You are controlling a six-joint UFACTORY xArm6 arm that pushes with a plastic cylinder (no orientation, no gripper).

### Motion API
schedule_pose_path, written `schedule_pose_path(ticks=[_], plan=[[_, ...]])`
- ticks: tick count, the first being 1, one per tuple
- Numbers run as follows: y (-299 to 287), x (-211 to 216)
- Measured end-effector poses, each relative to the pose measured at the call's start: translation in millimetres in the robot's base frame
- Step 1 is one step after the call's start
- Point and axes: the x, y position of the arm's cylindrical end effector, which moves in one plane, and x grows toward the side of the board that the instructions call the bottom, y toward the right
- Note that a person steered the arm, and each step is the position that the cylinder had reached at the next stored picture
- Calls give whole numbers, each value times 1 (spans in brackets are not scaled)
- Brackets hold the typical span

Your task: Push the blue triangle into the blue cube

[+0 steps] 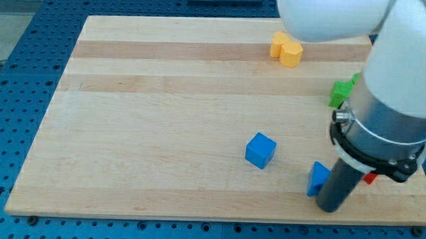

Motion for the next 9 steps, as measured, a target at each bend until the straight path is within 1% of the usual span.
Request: schedule_pose_path(ticks=[1,2,3,4,5,7,8,9], plan=[[-16,0],[-13,14],[2,7],[2,-10],[-1,-11],[-47,-31],[-21,-13],[3,-7]])
